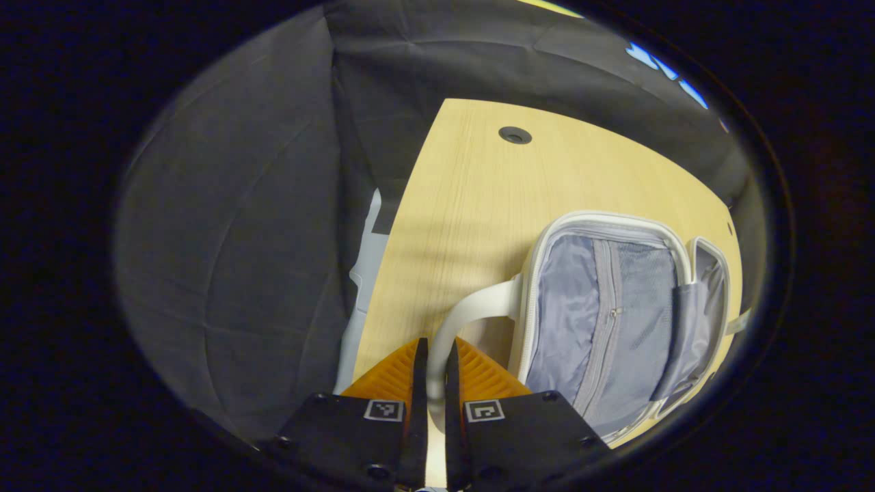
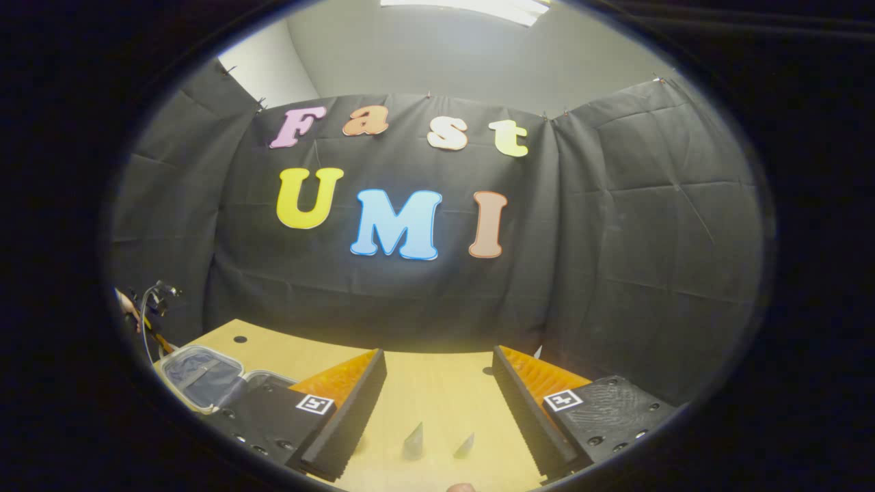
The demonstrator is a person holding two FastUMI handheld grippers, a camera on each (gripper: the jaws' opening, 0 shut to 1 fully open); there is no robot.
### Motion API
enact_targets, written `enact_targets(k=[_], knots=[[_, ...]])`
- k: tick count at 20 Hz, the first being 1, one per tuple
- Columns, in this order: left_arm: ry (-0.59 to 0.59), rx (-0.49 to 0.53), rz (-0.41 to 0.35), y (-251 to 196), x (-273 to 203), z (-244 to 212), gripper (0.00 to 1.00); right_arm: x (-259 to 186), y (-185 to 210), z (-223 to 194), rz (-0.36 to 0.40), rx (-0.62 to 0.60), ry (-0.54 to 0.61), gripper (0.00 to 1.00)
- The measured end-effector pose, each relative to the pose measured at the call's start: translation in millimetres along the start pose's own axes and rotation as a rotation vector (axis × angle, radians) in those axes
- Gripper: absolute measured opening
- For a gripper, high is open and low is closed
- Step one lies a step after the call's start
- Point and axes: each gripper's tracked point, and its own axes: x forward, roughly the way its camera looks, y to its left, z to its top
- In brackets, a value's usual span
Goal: First open the suitcase, pack the skin care products into it, and then close the suitcase.
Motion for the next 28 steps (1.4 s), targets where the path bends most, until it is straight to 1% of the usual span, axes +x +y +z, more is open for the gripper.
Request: enact_targets(k=[1,2,3,4,6,7,9,11,13,16,18,19,21,22,26,28], knots=[[-0.011,0.020,0.027,4.6,2.8,1.2,0.19,0.2,-2.0,-0.7,-0.005,0.003,0.001,0.95],[-0.013,0.039,0.045,7.3,5.2,0.9,0.23,0.1,-3.9,-1.1,-0.008,0.004,0.000,0.95],[-0.015,0.057,0.072,11.0,5.8,-2.2,0.25,0.0,-5.3,-1.6,-0.011,0.004,-0.002,0.95],[-0.024,0.060,0.076,7.6,6.2,-1.8,0.31,0.6,-6.9,-1.9,-0.013,0.005,-0.003,0.95],[-0.074,0.066,0.120,8.5,8.0,3.0,0.43,1.0,-10.6,-2.1,-0.016,0.002,-0.006,0.95],[-0.102,0.059,0.144,16.0,4.0,3.5,0.63,2.3,-13.1,-4.0,-0.017,0.000,-0.005,0.95],[-0.193,0.018,0.206,32.5,-13.3,16.6,0.88,3.7,-17.3,-6.3,-0.016,0.006,-0.005,0.95],[-0.300,-0.028,0.238,33.5,-34.9,34.4,0.98,7.4,-21.1,-8.7,-0.012,0.012,-0.003,0.95],[-0.397,-0.042,0.270,31.0,-64.8,48.8,0.98,10.3,-25.7,-10.0,-0.006,0.012,-0.008,0.95],[-0.577,-0.054,0.240,-4.2,-116.3,76.0,0.98,15.6,-32.7,-10.2,0.008,0.013,-0.020,0.95],[-0.695,-0.054,0.197,-36.0,-155.8,90.2,0.98,20.2,-38.7,-16.0,0.019,0.015,-0.018,0.95],[-0.746,-0.056,0.166,-58.7,-169.1,94.7,0.98,21.6,-41.7,-18.2,0.025,0.020,-0.013,0.95],[-0.839,-0.071,0.068,-109.4,-192.7,99.8,0.97,24.7,-47.9,-23.4,0.037,0.035,-0.004,0.95],[-0.874,-0.083,0.032,-131.6,-205.3,98.9,0.97,25.4,-51.9,-25.0,0.041,0.045,0.000,0.95],[-0.923,-0.108,-0.111,-238.2,-248.3,92.0,0.98,26.3,-64.3,-32.8,0.056,0.061,0.003,0.95],[-0.967,-0.081,-0.182,-294.2,-267.0,85.2,0.98,27.0,-72.2,-36.3,0.051,0.062,0.004,0.95]])
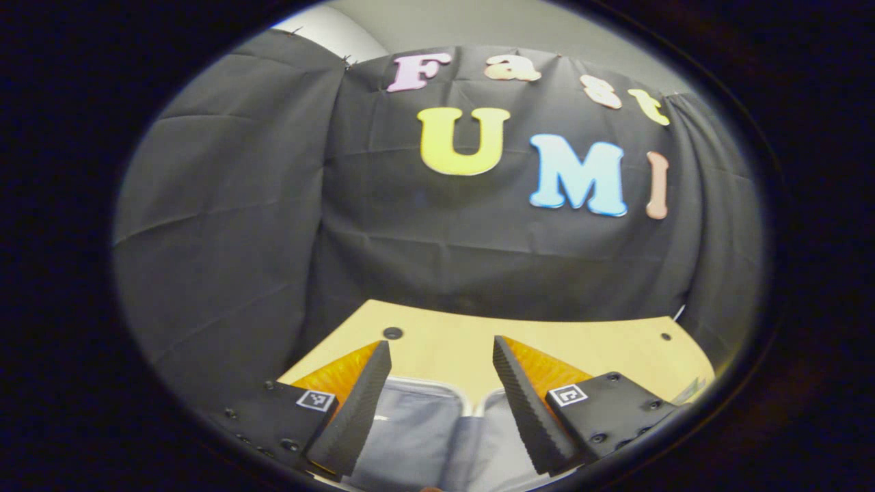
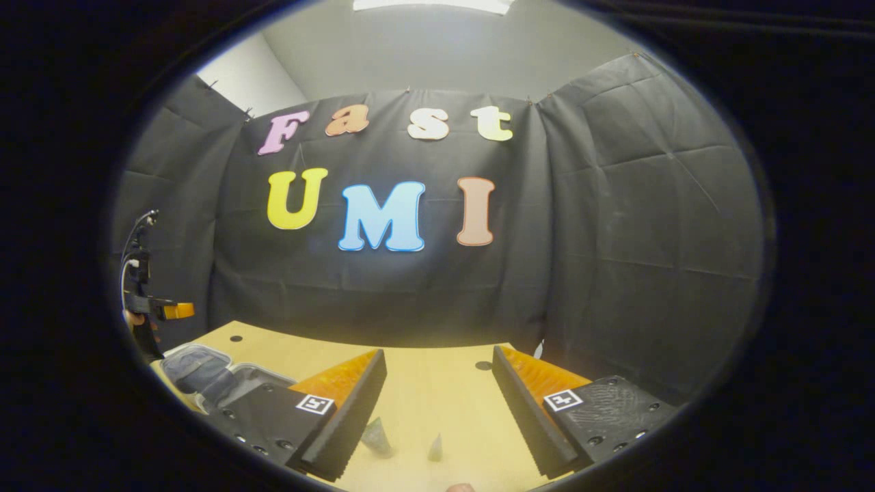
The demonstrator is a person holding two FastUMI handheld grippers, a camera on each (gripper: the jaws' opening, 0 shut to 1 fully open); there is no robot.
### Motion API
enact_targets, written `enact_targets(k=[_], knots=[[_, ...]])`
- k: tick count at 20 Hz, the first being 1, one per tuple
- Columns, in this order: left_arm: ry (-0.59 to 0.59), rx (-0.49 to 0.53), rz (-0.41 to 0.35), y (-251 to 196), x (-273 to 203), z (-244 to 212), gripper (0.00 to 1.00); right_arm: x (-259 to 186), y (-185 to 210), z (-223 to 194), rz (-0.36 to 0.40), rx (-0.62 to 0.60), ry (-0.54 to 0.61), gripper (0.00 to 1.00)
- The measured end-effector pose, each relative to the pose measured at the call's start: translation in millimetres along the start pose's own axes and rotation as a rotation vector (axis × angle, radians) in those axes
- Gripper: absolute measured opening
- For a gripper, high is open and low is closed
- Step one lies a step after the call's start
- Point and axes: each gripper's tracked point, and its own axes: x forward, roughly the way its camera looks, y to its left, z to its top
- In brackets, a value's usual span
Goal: First open the suitcase, pack the skin care products into it, and then close the suitcase.
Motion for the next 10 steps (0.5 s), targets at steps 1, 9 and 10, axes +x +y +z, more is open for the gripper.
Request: enact_targets(k=[1,9,10], knots=[[-0.015,0.007,-0.035,-27.3,-4.3,-1.3,0.97,-0.8,-3.2,-0.7,-0.001,0.006,-0.002,0.95],[-0.046,0.083,-0.337,-253.0,-36.0,-50.0,0.96,-4.0,-32.8,-10.9,-0.033,0.004,0.013,0.95],[-0.036,0.082,-0.374,-279.5,-38.0,-60.3,0.93,-4.5,-35.9,-11.9,-0.033,0.004,0.016,0.95]])
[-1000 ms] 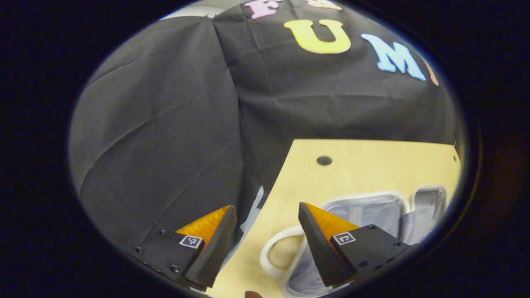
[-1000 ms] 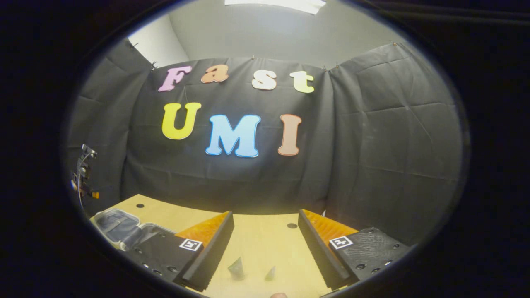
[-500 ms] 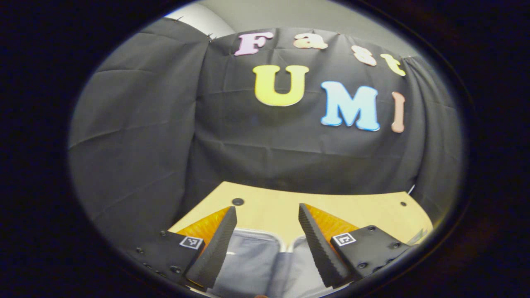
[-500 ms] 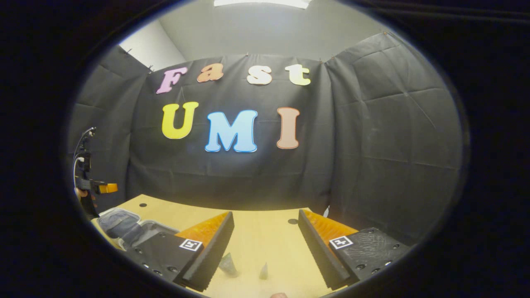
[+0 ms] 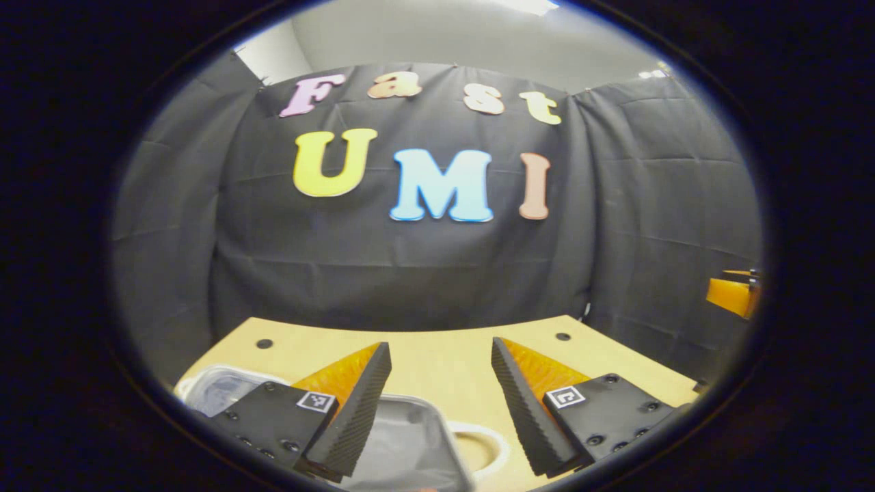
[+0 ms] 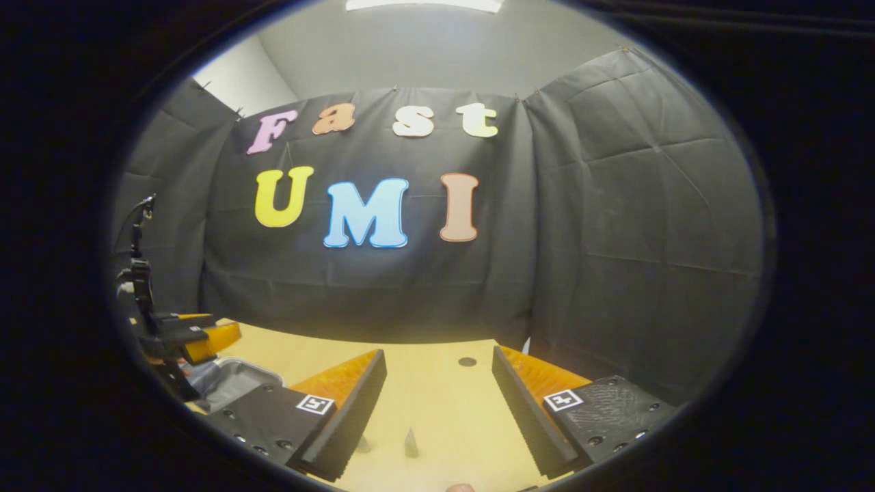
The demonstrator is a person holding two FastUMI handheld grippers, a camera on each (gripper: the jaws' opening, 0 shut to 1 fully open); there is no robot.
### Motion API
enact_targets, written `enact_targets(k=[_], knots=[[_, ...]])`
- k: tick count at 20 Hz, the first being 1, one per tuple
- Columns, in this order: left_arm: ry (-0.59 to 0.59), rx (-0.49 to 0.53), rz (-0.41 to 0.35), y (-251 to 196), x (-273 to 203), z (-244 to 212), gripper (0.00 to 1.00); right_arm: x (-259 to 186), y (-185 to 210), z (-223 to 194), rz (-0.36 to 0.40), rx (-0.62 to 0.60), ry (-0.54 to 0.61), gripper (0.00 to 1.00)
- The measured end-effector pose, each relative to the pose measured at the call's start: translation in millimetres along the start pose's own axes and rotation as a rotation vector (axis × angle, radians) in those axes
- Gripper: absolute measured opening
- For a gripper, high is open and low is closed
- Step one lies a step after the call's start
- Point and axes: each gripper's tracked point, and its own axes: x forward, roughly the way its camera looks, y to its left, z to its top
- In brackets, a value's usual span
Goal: First open the suitcase, pack the skin care products into it, and then close the suitcase.
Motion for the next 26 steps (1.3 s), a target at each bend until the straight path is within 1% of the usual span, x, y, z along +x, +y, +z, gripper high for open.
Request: enact_targets(k=[1,2,3,4,5,6,8,10,15,20,21,22,23,24,25,26], knots=[[-0.002,-0.006,-0.024,-21.2,7.9,-4.8,0.93,0.5,-2.9,-2.4,-0.001,-0.002,0.003,0.95],[-0.001,-0.017,-0.061,-43.6,14.1,-10.9,0.96,0.8,-6.0,-4.6,0.000,-0.004,0.007,0.95],[-0.003,-0.024,-0.084,-62.3,18.7,-15.7,0.96,1.2,-8.6,-8.7,0.000,-0.007,0.015,0.95],[-0.003,-0.025,-0.109,-81.0,23.0,-22.5,0.93,2.2,-11.1,-13.3,0.003,-0.009,0.027,0.95],[0.002,-0.019,-0.124,-97.7,26.8,-29.3,0.93,3.4,-13.3,-18.6,0.007,-0.010,0.039,0.95],[0.002,-0.007,-0.139,-112.4,30.4,-36.8,0.96,3.7,-15.3,-21.1,0.012,-0.009,0.048,0.95],[0.005,0.033,-0.170,-140.4,36.1,-54.9,0.96,4.3,-20.3,-24.6,0.019,-0.010,0.059,0.96],[0.037,0.068,-0.182,-162.1,42.3,-86.4,0.96,5.7,-26.0,-29.7,0.030,-0.009,0.069,0.95],[0.193,0.082,-0.150,-165.5,65.7,-186.1,0.96,13.0,-31.8,-42.4,0.065,-0.016,0.099,0.95],[0.302,0.097,-0.156,-174.5,83.2,-238.0,0.96,19.1,-24.3,-60.5,0.101,-0.019,0.133,0.95],[0.322,0.106,-0.152,-174.6,86.2,-246.9,0.90,20.6,-22.6,-62.3,0.105,-0.019,0.139,0.95],[0.341,0.109,-0.149,-173.5,86.3,-254.2,0.87,21.5,-21.2,-63.6,0.107,-0.020,0.144,0.95],[0.358,0.119,-0.138,-169.1,87.6,-259.4,0.74,22.5,-21.0,-63.1,0.107,-0.019,0.144,0.95],[0.368,0.127,-0.123,-163.7,90.6,-262.3,0.66,23.9,-20.0,-63.3,0.106,-0.020,0.143,0.95],[0.369,0.117,-0.135,-166.3,89.5,-261.0,0.49,25.0,-19.3,-63.6,0.105,-0.020,0.144,0.95],[0.381,0.105,-0.149,-167.5,88.5,-260.7,0.51,25.8,-18.6,-64.0,0.103,-0.022,0.144,0.95]])
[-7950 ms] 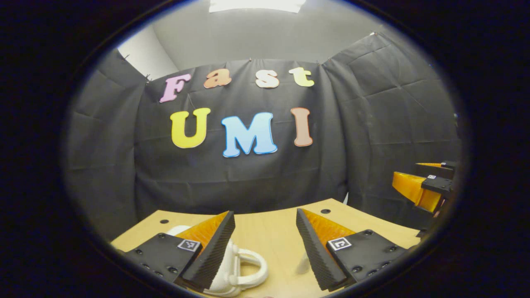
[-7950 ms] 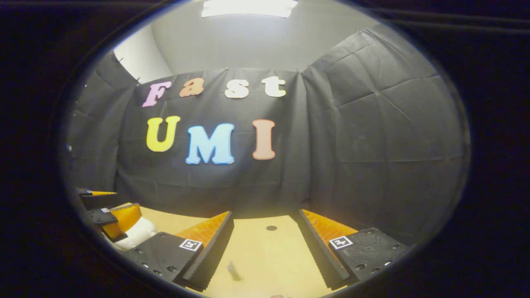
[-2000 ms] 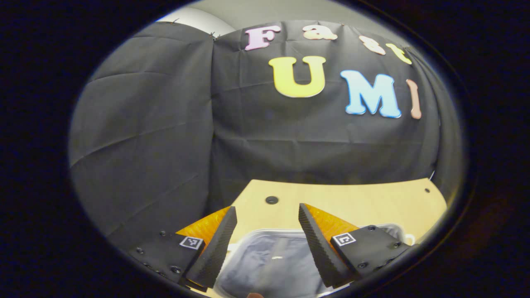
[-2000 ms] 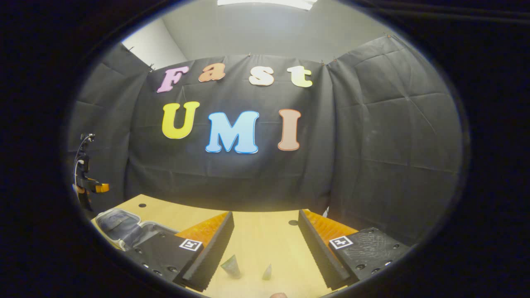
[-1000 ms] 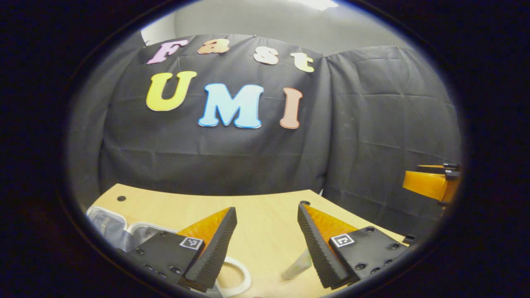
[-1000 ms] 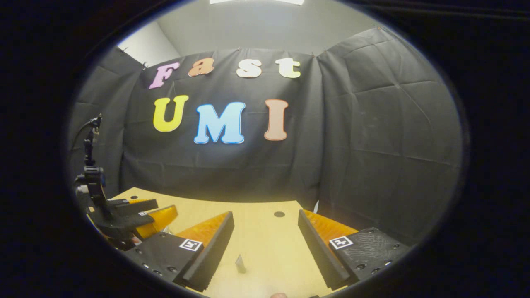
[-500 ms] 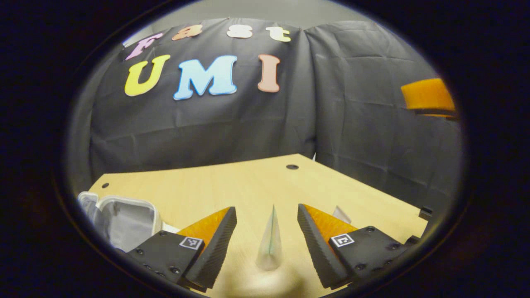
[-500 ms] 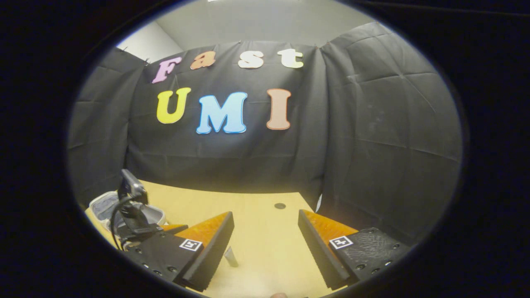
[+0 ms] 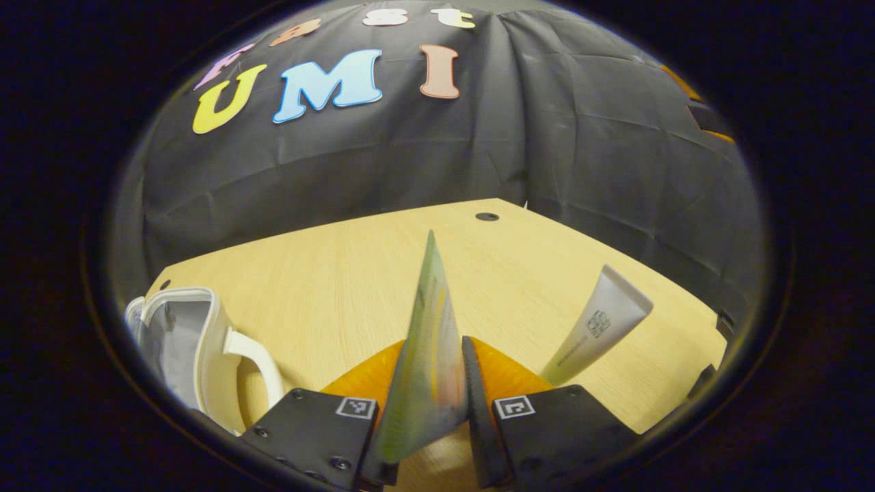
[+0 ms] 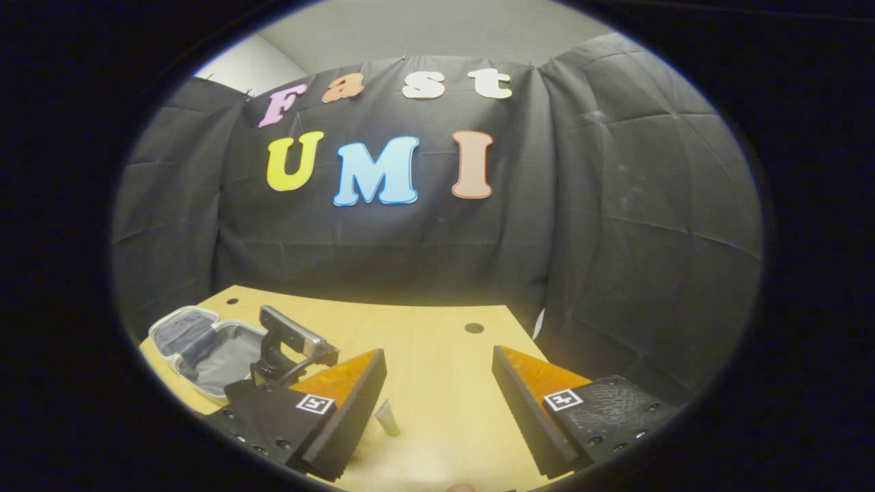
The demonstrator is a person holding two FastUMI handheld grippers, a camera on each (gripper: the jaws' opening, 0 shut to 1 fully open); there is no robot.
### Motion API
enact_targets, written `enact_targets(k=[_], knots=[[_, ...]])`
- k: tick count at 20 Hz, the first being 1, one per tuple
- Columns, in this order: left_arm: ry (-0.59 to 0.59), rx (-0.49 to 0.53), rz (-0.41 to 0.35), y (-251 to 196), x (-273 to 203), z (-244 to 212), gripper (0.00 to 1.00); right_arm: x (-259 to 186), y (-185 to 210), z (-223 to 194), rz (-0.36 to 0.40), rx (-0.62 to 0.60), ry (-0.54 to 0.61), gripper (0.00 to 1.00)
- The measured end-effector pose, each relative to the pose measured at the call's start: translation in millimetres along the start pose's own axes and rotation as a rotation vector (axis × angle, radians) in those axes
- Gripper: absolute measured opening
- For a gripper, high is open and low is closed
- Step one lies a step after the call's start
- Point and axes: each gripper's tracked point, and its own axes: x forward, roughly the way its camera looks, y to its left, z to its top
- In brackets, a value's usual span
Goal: First open the suitcase, pack the skin care products into it, and then close the suitcase.
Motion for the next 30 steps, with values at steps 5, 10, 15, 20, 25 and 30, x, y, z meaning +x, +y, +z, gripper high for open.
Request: enact_targets(k=[5,10,15,20,25,30], knots=[[0.056,-0.107,-0.067,10.0,-35.2,18.6,0.42,10.6,20.5,-9.8,0.039,0.029,0.013,0.95],[0.032,-0.174,-0.030,63.3,-120.4,76.9,0.42,42.7,60.4,-70.6,0.110,0.059,0.119,0.95],[0.018,-0.342,0.054,142.0,-194.8,93.9,0.42,72.6,77.8,-160.5,0.125,0.038,0.329,0.93],[0.119,-0.441,0.170,222.2,-221.3,42.5,0.42,84.0,77.8,-194.1,0.106,0.027,0.418,0.51],[0.291,-0.451,0.225,275.9,-206.6,-2.0,0.42,41.6,98.8,-177.8,0.134,0.048,0.449,0.22],[0.501,-0.357,0.207,296.3,-176.7,-49.5,0.42,-9.9,164.8,-136.6,0.234,0.139,0.471,0.22]])
